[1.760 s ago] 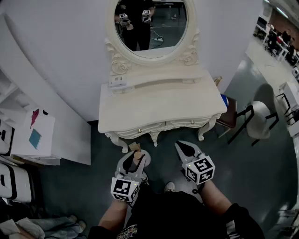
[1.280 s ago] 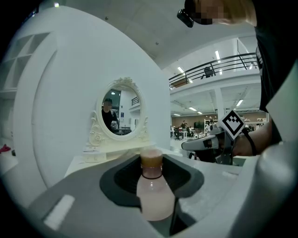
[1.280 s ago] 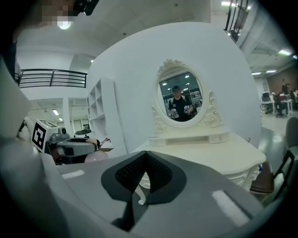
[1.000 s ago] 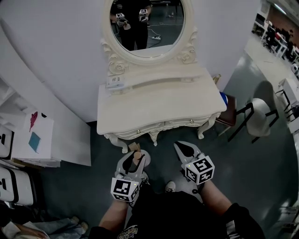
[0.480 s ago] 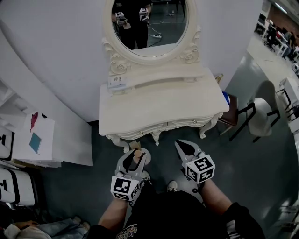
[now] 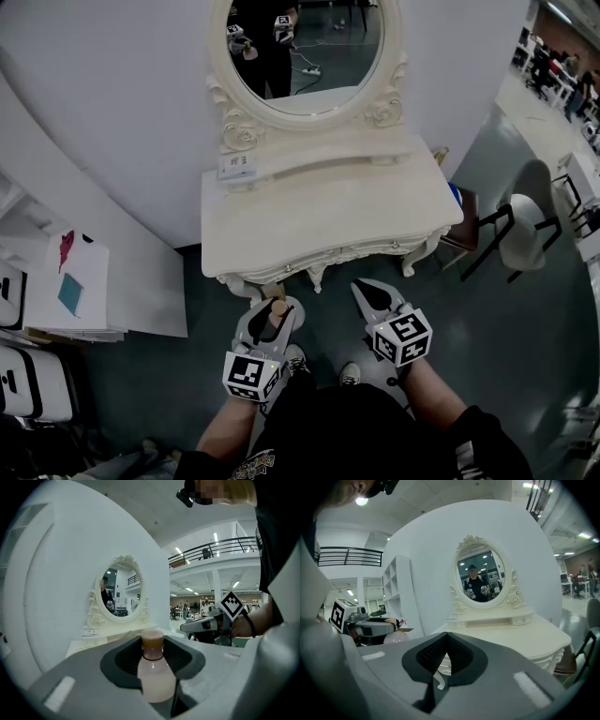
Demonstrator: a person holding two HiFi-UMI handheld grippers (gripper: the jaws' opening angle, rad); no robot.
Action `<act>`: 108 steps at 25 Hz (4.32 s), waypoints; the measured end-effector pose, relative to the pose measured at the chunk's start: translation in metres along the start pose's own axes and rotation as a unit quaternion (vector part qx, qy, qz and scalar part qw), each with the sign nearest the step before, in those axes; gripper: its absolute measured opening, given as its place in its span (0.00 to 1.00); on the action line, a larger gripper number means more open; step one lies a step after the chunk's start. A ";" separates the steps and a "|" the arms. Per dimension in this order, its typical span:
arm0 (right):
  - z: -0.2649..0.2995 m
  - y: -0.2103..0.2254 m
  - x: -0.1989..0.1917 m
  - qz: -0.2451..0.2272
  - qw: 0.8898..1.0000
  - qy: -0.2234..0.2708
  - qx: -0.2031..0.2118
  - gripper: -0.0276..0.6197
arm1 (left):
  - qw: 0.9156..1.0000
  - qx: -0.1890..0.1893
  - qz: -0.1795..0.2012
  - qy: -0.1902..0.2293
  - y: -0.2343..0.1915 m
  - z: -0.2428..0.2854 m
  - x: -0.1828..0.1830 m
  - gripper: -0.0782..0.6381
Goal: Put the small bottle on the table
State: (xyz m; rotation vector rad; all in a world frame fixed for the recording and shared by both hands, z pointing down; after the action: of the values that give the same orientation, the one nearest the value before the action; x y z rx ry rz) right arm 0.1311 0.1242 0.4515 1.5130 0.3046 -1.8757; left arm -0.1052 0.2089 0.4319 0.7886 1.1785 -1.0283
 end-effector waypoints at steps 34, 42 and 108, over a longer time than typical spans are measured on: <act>0.112 -0.051 0.020 0.007 0.997 0.005 -0.070 0.09 | 0.997 -0.075 0.009 0.010 -0.139 0.020 -0.001 0.30; 0.127 -0.061 0.029 0.000 0.997 0.007 -0.076 0.09 | 0.997 -0.082 0.006 0.015 -0.156 0.019 -0.002 0.30; 0.166 0.176 0.088 -0.017 0.999 -0.006 0.045 0.09 | 0.999 0.046 0.015 0.004 -0.087 0.218 0.048 0.30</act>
State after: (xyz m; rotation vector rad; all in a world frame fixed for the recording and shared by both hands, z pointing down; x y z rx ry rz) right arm 0.1110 -0.1326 0.4596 1.5647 0.2446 -1.9463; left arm -0.1073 -0.0308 0.4364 0.8800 1.1304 -1.0611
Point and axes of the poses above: the fingertips, and each gripper's own axes: z forward along the fingers, y to its right, x out of its top, the point moved 9 cm from there along -z, backward along the fingers, and after that the axes turned 4 degrees about x, right-handed, at the moved point
